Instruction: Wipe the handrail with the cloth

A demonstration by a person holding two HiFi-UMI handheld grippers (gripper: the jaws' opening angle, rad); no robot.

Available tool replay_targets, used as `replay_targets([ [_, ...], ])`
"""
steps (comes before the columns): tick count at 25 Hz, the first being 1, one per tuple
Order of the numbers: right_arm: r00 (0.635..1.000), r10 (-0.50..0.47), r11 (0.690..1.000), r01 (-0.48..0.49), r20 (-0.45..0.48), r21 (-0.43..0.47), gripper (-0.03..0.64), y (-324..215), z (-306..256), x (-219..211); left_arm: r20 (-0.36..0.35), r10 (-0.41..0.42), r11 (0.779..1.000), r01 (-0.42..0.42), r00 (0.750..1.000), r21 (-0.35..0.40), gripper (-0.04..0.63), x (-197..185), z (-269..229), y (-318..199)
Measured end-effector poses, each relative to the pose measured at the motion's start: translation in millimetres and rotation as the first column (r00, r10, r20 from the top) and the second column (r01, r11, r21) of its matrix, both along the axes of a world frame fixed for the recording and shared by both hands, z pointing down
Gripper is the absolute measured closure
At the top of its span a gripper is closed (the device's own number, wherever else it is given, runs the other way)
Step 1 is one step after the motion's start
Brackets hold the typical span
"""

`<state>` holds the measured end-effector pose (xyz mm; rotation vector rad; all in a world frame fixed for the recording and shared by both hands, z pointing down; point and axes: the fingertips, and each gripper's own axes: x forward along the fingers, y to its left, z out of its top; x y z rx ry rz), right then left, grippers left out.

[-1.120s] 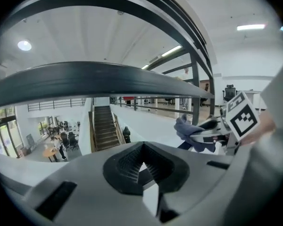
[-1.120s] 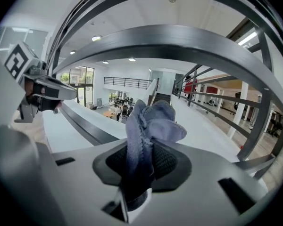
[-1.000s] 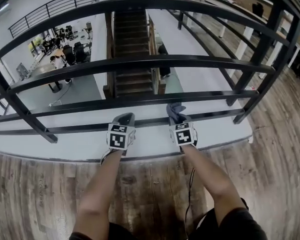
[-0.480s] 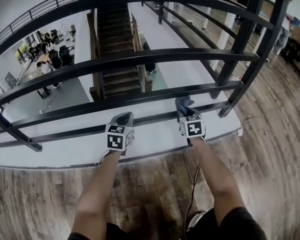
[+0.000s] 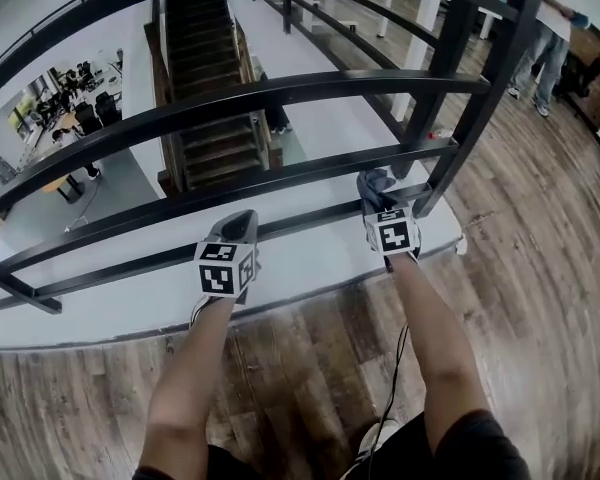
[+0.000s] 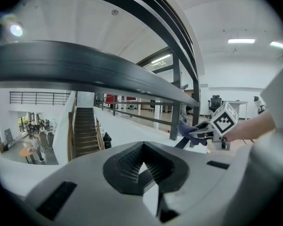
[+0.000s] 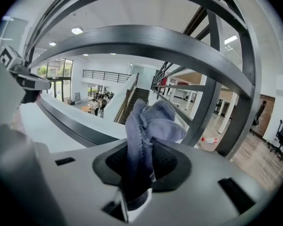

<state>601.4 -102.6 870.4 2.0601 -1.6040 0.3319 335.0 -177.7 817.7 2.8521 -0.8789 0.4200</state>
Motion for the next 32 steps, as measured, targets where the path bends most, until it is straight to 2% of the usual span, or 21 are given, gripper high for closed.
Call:
replay_targets([
  [7,0.998,0.057,0.998,-0.057,-0.038,-0.005,0.520,25,4,67,0.011,0.071,0.997,-0.071,0.997,0.010,0.595,50,11,29],
  [13,0.994,0.094,0.996,-0.094,-0.057,0.010,0.520,42,6,106,-0.016,0.122,0.992,-0.122,0.992,0.007,0.595,89,13,47],
  [24,0.987,0.129,0.990,-0.123,-0.099,0.066,0.520,50,4,145,-0.081,0.165,0.986,-0.168,0.983,-0.024,0.595,168,15,77],
  [28,0.987,0.130,0.989,-0.122,-0.094,0.086,0.520,50,2,149,-0.080,0.185,0.982,-0.188,0.979,-0.023,0.595,178,18,84],
  [32,0.983,0.103,0.990,-0.086,-0.152,0.115,0.520,45,-12,127,-0.080,0.188,0.982,-0.189,0.979,-0.005,0.595,162,11,81],
])
